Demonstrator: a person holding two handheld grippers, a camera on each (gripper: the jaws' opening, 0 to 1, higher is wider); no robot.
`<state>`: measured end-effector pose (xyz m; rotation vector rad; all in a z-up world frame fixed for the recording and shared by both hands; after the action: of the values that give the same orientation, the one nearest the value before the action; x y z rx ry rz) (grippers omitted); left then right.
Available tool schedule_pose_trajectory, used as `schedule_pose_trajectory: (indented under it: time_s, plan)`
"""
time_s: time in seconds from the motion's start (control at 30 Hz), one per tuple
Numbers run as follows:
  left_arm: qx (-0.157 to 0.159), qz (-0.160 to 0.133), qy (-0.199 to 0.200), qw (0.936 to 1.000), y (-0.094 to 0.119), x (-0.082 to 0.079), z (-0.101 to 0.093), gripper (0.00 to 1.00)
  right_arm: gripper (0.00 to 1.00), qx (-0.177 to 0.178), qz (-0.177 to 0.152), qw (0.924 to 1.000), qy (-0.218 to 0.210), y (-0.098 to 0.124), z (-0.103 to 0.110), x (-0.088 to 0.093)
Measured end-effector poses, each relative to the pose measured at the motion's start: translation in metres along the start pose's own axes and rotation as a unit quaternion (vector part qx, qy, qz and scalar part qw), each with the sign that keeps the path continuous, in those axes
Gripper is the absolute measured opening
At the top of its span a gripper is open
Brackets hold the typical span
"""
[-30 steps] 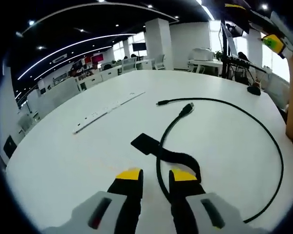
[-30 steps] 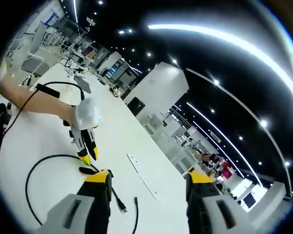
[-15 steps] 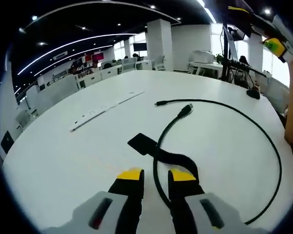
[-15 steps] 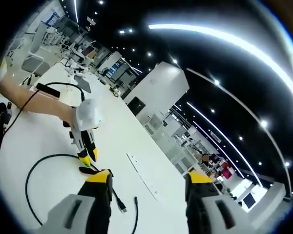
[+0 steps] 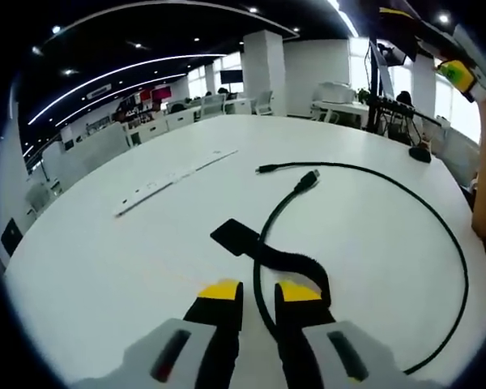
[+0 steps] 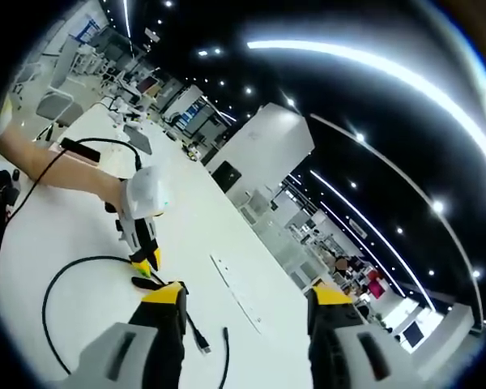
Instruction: Find the charging cable on the desk, coil it up and secure with Velcro.
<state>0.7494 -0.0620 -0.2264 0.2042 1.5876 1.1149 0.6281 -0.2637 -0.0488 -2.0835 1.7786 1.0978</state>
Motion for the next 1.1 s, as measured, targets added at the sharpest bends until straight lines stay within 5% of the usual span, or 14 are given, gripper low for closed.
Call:
schedule_pose_trajectory:
  time_s: [1.1]
  plan:
    - [0.004, -0.006, 0.009, 0.9999, -0.0028, 0.0030, 0.0012, 0.06, 0.61, -0.003, 0.003, 1.0000, 0.004, -0.0023, 0.0007, -0.0016]
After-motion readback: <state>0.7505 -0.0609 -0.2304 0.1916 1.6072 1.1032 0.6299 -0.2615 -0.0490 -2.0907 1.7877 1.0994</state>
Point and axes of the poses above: the point that each gripper's makers call its tool centre point, and the gripper's own axes: y roughly backward along the fingers, z roughly to its left, x roughly out of its underside, the point moved 7 cm from there along y, roughly backward along the fingers, and after that the axes turned 11 degrees about z, right-handed, at the moved point
